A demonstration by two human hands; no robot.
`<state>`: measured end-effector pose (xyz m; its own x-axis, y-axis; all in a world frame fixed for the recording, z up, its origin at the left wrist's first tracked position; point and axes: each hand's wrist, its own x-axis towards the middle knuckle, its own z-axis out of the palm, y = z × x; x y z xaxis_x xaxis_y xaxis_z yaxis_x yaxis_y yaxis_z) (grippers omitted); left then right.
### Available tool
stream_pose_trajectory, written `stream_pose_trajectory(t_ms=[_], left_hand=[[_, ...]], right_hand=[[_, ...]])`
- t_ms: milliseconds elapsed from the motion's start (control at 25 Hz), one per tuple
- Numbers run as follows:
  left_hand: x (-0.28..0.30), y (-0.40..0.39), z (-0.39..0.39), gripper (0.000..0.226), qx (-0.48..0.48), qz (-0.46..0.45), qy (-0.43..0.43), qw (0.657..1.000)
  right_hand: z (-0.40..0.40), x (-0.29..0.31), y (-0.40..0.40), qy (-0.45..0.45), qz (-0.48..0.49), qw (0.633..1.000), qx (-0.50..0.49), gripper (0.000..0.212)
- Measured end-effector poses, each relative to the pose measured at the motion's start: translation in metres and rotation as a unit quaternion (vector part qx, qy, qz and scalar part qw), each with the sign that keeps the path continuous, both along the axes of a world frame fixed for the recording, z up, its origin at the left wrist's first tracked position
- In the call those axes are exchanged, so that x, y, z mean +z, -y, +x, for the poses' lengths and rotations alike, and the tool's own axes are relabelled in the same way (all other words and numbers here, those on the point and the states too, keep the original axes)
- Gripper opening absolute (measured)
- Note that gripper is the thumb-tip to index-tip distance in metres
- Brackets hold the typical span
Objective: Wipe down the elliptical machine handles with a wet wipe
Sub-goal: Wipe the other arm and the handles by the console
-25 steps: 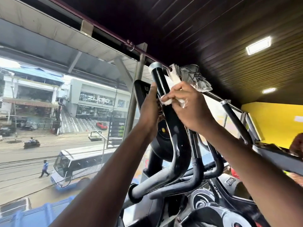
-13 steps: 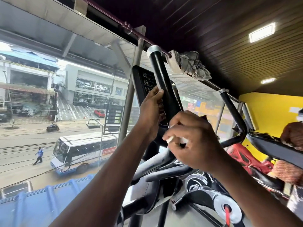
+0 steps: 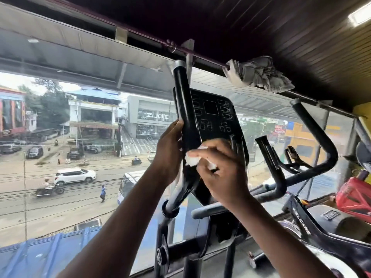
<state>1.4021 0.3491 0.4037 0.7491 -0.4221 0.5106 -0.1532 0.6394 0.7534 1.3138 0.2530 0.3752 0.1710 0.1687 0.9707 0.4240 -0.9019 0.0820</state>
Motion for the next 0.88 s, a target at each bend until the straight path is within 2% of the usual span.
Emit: stream_pose_trajectory(t_ms=[120,200,320,480,560,720,880], left_hand=[[-0.001,0.006,-0.019,0.032,0.068,0.013,-0.03,0.997],[-0.007,0.004,-0.026,0.03,0.09,0.022,-0.022,0.995],[-0.015,0.003,-0.035,0.034,0.154,0.053,-0.007,0.987],[-0.023,0.007,-0.045,0.039,0.189,0.062,-0.024,0.98],[-0.029,0.005,-0.048,0.04,0.212,0.074,-0.02,0.974],[-0.05,0.003,-0.055,0.046,0.282,0.113,0.01,0.953],[-0.067,0.014,-0.058,0.062,0.289,0.101,0.013,0.952]], right_hand=[[0.025,0.028,-0.001,-0.005,0.215,0.97,0.116,0.027],[0.028,0.006,-0.002,0.001,0.264,0.95,0.165,0.027],[0.017,-0.041,-0.002,-0.012,0.286,0.935,0.209,0.028],[0.031,0.014,0.004,-0.058,0.343,0.902,0.253,0.024],[0.031,0.011,0.003,-0.053,0.329,0.908,0.254,0.021],[0.013,-0.074,-0.01,0.008,0.286,0.935,0.209,0.019],[0.025,-0.041,-0.005,0.038,0.33,0.926,0.181,0.025]])
